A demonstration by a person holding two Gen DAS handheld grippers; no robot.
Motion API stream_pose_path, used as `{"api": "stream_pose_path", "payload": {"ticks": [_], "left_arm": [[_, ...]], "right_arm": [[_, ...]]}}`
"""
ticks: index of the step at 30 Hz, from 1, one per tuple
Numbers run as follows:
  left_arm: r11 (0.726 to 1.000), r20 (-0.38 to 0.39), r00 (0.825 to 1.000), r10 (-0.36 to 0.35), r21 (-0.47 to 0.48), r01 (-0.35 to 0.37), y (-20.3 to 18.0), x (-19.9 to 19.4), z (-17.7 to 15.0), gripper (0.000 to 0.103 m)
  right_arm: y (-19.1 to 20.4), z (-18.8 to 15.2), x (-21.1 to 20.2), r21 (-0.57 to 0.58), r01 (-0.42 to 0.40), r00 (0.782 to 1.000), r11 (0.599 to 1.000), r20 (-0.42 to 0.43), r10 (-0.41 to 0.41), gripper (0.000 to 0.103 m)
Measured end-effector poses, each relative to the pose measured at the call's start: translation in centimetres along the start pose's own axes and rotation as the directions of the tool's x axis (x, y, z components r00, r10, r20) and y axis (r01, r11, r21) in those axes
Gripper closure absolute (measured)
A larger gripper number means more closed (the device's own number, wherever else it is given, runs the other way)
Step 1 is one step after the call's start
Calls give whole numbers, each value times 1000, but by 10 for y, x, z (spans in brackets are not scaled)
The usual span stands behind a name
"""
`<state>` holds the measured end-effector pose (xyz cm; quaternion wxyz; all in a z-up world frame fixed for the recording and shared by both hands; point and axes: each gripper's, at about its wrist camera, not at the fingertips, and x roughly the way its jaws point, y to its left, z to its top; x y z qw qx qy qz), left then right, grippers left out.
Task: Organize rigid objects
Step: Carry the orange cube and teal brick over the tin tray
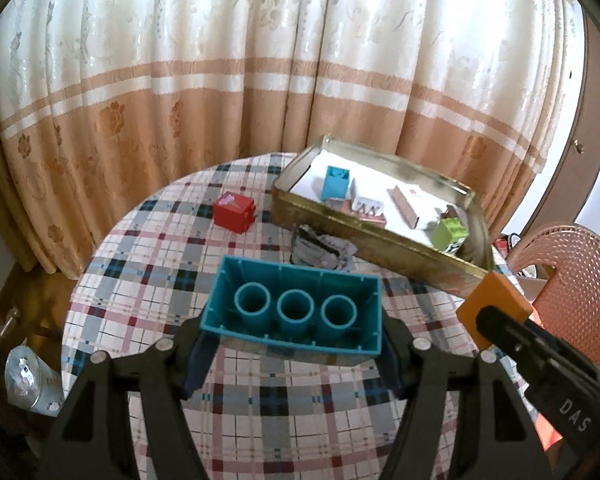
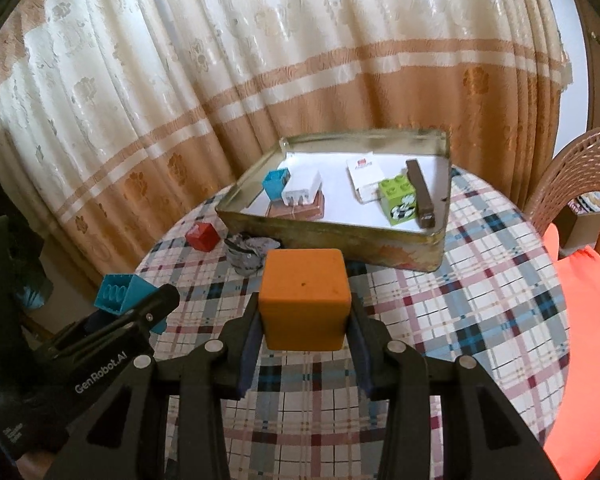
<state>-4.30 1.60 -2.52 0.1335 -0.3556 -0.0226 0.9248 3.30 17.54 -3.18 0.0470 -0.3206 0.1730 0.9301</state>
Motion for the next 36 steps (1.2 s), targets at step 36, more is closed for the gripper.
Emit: {"api": "stream_pose_path", "payload": {"ticks": [36], "left_arm": [[997, 91, 996, -13, 72, 7, -46, 0, 62, 36]], "right_arm": [[-29, 70, -31, -9, 116, 963, 993, 244, -110, 61]]}}
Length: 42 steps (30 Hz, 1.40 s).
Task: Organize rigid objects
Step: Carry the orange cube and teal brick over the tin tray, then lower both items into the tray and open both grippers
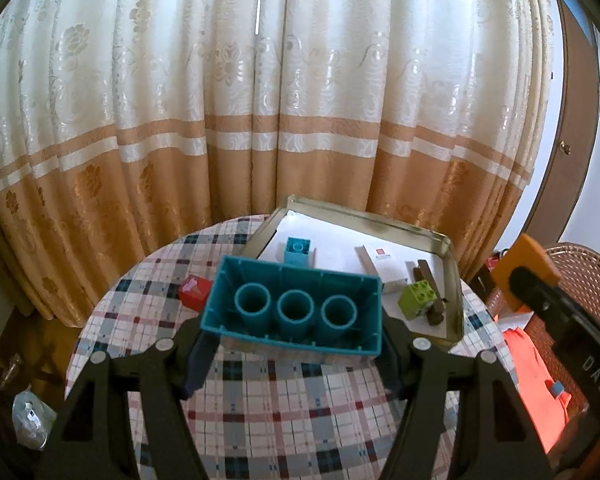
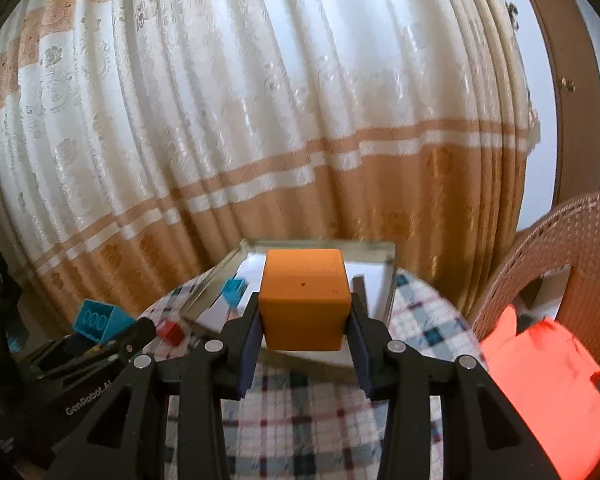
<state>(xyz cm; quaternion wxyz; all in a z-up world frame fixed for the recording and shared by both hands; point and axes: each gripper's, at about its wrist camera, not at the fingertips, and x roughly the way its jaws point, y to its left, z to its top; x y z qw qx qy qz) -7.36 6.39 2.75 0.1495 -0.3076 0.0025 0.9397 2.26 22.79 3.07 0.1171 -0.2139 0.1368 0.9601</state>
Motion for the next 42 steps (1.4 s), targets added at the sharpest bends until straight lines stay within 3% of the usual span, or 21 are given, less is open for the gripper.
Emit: {"api": "stream_pose_path", "payload": {"ticks": [17, 33, 42], "left_arm": [[1000, -16, 1000, 24, 6, -24, -10, 63, 29, 36], [997, 5, 998, 58, 45, -58, -28, 125, 31, 36], [996, -52, 996, 73, 60, -69, -32, 157, 38, 36]], "right_arm": [[-3, 20, 62, -23, 71, 997, 997, 8, -70, 61], [-13, 4, 121, -5, 168, 985, 986, 29, -167, 60], [-19, 1, 149, 23, 185, 983, 982, -8, -185, 60]]}}
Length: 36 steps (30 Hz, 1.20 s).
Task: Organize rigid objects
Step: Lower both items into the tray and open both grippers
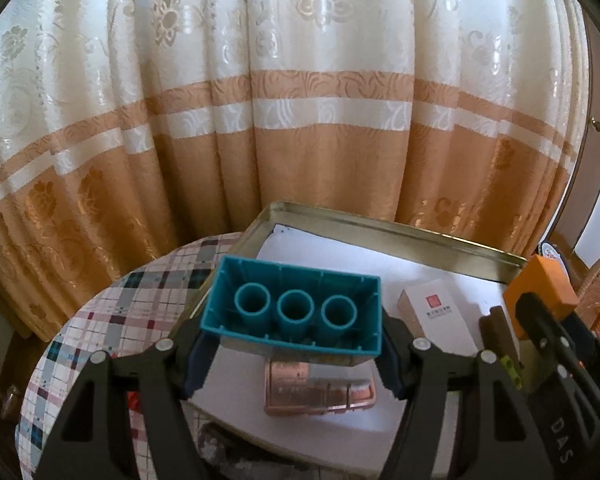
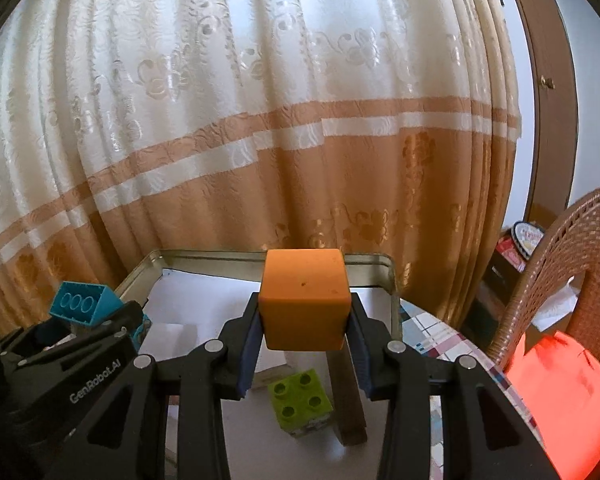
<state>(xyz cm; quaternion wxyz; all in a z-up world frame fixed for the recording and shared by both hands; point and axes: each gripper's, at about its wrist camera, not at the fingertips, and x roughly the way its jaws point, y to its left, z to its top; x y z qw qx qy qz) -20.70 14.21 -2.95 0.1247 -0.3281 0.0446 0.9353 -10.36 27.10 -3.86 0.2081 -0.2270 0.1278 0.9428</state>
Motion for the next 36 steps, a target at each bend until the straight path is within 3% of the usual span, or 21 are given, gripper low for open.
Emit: {"api": "stream_pose_path", "payload": {"ticks": [9, 25, 27, 29, 31, 33, 36], "left_arm": [[1000, -53, 999, 6, 22, -5, -9, 18, -10, 36], [997, -50, 998, 24, 75, -20, -23, 24, -7, 36], [997, -40, 999, 21, 71, -18, -24, 24, -6, 32], [997, -19, 1000, 22, 71, -21, -24, 20, -6, 12], [996, 24, 998, 57, 66, -58, -23, 14, -5, 6], [998, 45, 998, 51, 46, -53, -19, 10, -3, 3], [1000, 28, 999, 16, 13, -17, -12, 10, -4, 1]], "right_arm": [[2, -7, 6, -30, 15, 1000, 999, -3, -15, 60], [-2, -13, 18, -33, 31, 999, 999, -42, -32, 60], [-3, -14, 20, -25, 17, 999, 1000, -47, -19, 60], [-4, -16, 20, -15, 15, 999, 1000, -41, -15, 59], [-6, -16, 17, 2, 27, 999, 1000, -32, -27, 50], [-11, -15, 14, 32, 48, 999, 998, -16, -47, 35], [-18, -14, 6, 85, 40, 999, 996, 24, -42, 30]]}}
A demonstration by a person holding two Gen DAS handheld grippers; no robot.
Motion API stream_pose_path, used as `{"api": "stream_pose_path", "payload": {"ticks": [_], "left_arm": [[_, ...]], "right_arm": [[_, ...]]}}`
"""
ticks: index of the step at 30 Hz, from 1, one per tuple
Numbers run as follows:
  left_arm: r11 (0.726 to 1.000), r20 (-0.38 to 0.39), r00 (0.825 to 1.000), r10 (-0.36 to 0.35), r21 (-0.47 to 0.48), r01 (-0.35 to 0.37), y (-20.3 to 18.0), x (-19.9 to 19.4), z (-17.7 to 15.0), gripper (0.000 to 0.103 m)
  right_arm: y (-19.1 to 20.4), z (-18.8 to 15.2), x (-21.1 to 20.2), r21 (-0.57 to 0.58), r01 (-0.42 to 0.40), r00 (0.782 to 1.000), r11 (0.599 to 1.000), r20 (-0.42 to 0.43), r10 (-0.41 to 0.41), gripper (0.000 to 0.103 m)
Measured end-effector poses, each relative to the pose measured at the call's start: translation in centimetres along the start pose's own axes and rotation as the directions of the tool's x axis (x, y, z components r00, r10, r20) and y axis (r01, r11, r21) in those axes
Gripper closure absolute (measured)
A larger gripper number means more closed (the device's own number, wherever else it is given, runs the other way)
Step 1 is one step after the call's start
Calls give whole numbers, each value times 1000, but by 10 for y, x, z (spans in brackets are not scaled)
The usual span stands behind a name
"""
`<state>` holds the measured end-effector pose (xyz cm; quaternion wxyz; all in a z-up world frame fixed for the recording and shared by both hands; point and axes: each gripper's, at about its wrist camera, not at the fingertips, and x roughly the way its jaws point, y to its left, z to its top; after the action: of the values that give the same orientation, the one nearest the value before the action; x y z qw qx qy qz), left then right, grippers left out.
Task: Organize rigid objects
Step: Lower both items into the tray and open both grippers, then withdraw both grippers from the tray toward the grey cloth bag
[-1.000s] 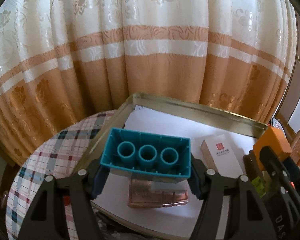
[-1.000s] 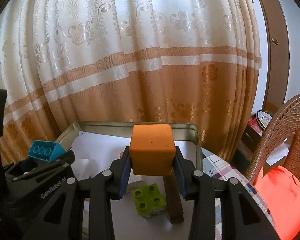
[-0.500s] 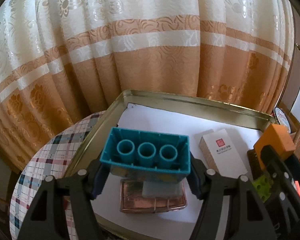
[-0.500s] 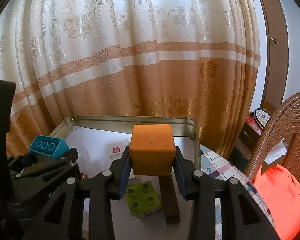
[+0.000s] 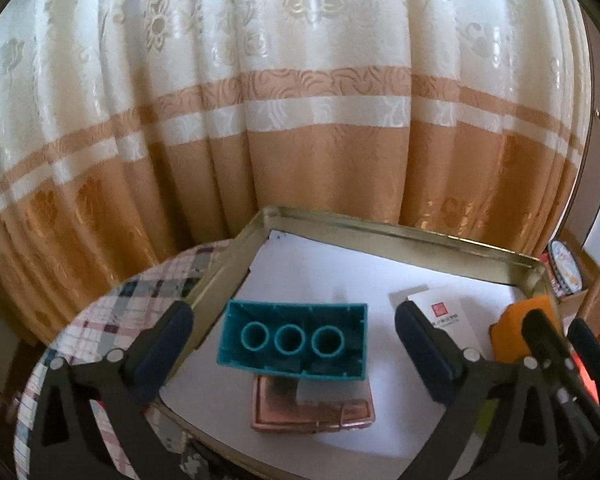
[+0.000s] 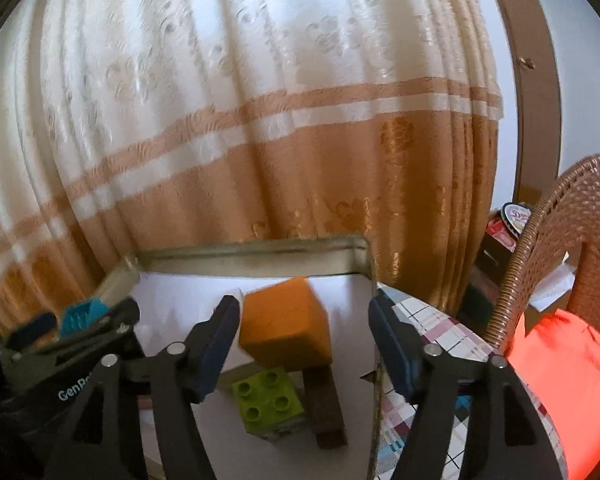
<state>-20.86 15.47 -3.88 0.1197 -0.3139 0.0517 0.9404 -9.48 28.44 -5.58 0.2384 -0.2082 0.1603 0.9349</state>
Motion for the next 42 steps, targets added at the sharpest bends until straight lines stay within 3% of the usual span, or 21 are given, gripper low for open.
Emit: {"api": "stream_pose_path", "payload": {"ticks": [7, 17, 21, 30, 36, 42], "left_arm": [[999, 35, 999, 8, 37, -9, -3, -7, -5, 1], [1000, 34, 999, -4, -5, 4, 6, -7, -16, 1], [999, 51, 998, 31, -12, -31, 13, -10, -16, 1], [996, 32, 999, 4, -88, -1, 37, -17, -14, 1], [984, 74, 995, -65, -164, 76, 71, -43, -19, 1], [974, 25, 999, -31, -225, 35, 127, -57, -42, 1]], "right_arm": [[3, 3, -19, 3, -10, 996, 1000, 89, 10, 30], [-10, 3, -29, 103, -4, 992, 995, 123, -9, 30], [-6, -1, -32, 93, -3, 989, 996, 148, -11, 30], [13, -9, -52, -4, 47, 966, 999, 256, -44, 29], [32, -16, -66, -99, 131, 937, 986, 338, -91, 28], [35, -20, -72, -111, 147, 934, 983, 342, -101, 22]]}}
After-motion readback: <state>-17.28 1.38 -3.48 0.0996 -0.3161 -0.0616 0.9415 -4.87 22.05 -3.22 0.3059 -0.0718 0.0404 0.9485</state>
